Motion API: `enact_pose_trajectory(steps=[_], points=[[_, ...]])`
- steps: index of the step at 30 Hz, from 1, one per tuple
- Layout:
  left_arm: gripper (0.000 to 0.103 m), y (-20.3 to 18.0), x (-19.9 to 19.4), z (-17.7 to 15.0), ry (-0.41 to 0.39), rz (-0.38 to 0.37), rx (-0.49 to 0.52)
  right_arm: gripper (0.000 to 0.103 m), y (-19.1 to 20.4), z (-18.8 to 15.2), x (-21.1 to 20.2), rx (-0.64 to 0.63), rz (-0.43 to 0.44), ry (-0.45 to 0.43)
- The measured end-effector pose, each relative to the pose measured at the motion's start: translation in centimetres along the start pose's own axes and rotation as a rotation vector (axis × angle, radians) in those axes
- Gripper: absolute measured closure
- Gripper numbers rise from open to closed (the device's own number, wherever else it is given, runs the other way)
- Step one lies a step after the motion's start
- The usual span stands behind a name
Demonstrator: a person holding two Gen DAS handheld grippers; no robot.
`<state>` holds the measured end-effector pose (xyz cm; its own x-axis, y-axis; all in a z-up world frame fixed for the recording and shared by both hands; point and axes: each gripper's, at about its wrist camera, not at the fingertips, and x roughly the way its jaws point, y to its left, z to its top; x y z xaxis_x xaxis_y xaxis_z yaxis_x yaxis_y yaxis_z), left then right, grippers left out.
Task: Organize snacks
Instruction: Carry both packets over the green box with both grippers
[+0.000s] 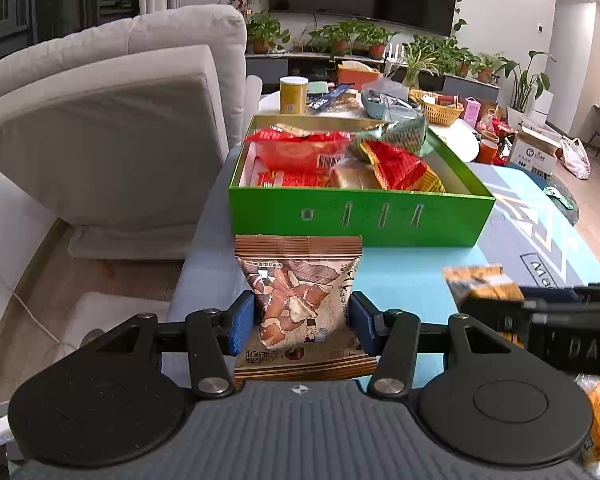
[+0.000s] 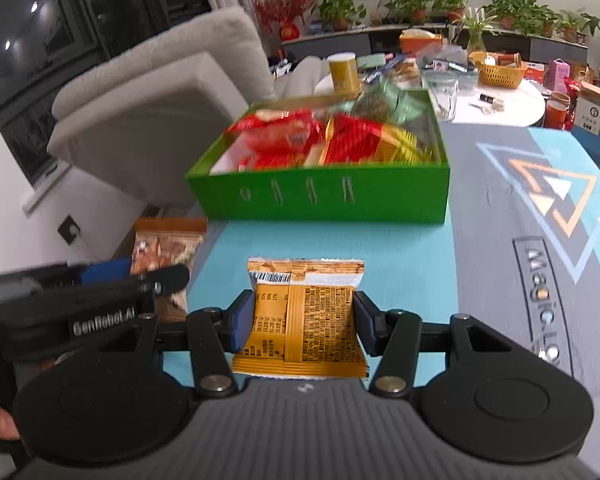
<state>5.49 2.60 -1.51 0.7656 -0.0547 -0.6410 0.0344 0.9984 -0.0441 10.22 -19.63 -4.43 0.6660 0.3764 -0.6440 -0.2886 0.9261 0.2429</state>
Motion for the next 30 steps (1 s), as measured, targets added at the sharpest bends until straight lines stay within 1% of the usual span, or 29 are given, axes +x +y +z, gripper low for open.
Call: enact_pose_trajectory(steps=[9,15,22,27,30], points=[[0.055,-0.5,1.0,2.0,-0.020,-0.010,0.010,0.048,-0.7,2.6,0.9,0.050,0.013,-0.048],[0.055,-0.4,2.1,4.0,-0.040,-0.012,0.013,0.048,-1.6,4.5,1.5,0.109,0.009,-0.103],[0.055,-0.2,3.8,6.8,-0.069,-0.027,0.025,0.048,-1.9,6.7,3.1,0.133,-0.020,-0.137],[0.055,0.4,5.7,8.7,-0.081,-0.043,0.015,0.048,-1.7,8.3,4.5,0.150,-0.010,-0.160],[0.055,0.7,6.8,9.3,-0.092,-0.050,0.010,0.048,-1.6,8.5,5.5,0.162,-0.010,-0.174]])
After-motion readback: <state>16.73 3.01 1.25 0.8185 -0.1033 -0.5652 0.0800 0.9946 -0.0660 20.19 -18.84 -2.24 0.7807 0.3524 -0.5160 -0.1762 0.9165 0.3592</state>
